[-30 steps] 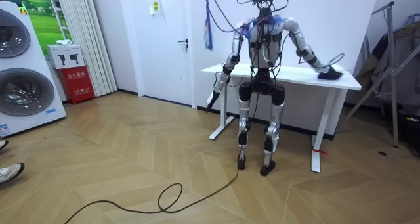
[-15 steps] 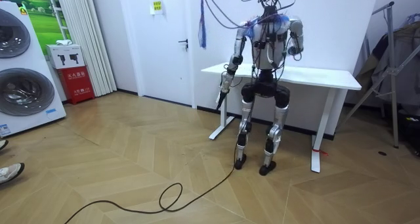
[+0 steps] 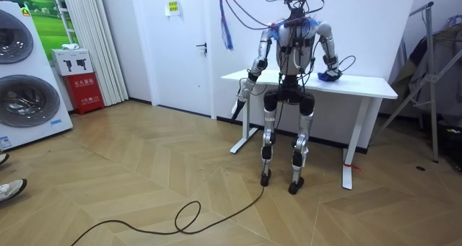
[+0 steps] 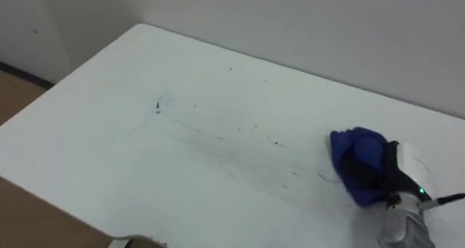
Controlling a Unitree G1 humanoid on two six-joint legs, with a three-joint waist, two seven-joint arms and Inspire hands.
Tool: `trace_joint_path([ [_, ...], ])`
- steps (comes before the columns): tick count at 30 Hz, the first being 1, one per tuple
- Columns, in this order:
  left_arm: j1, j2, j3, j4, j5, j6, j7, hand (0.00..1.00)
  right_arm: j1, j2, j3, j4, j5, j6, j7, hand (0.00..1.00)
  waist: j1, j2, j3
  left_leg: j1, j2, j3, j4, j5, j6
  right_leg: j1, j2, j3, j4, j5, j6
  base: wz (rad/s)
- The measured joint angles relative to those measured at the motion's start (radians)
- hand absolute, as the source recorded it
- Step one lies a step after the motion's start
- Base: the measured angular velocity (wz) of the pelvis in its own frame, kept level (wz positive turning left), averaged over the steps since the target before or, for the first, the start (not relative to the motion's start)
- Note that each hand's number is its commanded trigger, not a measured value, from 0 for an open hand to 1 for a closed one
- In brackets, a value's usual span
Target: Wipe table
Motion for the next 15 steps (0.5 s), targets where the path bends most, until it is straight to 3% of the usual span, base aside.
trace_joint_path([
  [3,-0.035,-0.006,-0.055,-0.020,-0.002,0.000,-0.001,0.00,-0.009,0.001,0.014,0.020,0.014,0.017,-0.016,1.00,-0.002,0.014,-0.0022,0.013,0.001,-0.001,0.004,-0.017,0.006,0.020,-0.002,0.006,0.001,-0.003,0.007,-0.08],
  [6,-0.044,-0.011,-0.096,-0.030,-0.009,0.016,0.001,0.00,-0.045,0.009,0.059,0.017,0.021,0.073,-0.016,1.00,0.014,0.022,-0.0040,0.023,0.006,0.028,0.005,-0.020,0.006,0.013,0.001,0.036,0.008,0.001,0.004,-0.31],
  [9,-0.053,-0.019,-0.118,-0.019,-0.008,0.041,0.001,0.00,-0.094,0.034,0.116,-0.026,0.018,0.170,0.010,1.00,0.060,0.021,-0.0015,0.018,0.023,0.073,0.006,-0.021,0.001,-0.019,0.014,0.071,0.018,0.012,-0.008,-0.50],
  [10,-0.055,-0.023,-0.124,-0.016,-0.007,0.054,-0.001,0.00,-0.106,0.039,0.172,-0.073,0.015,0.203,0.040,1.00,0.083,0.022,-0.0006,0.015,0.032,0.093,0.004,-0.021,-0.004,-0.033,0.022,0.089,0.019,0.017,-0.015,-0.50],
  [13,-0.060,-0.033,-0.127,-0.013,-0.007,0.070,-0.010,0.00,-0.164,0.069,0.296,-0.193,-0.060,0.236,0.145,1.00,0.112,0.020,0.0062,-0.002,0.044,0.104,0.003,-0.019,-0.014,-0.061,0.037,0.109,0.018,0.022,-0.023,-0.23],
  [14,-0.060,-0.035,-0.129,-0.012,-0.007,0.075,-0.014,0.00,-0.196,0.087,0.341,-0.225,-0.087,0.234,0.182,1.00,0.122,0.023,0.0167,-0.001,0.046,0.105,0.000,-0.016,-0.017,-0.068,0.039,0.111,0.018,0.022,-0.025,0.00],
  [15,-0.063,-0.037,-0.131,-0.012,-0.010,0.078,-0.016,0.00,-0.209,0.090,0.357,-0.231,-0.094,0.228,0.196,1.00,0.130,0.025,0.0222,0.000,0.047,0.105,-0.001,-0.015,-0.019,-0.069,0.041,0.114,0.018,0.022,-0.026,0.00],
])
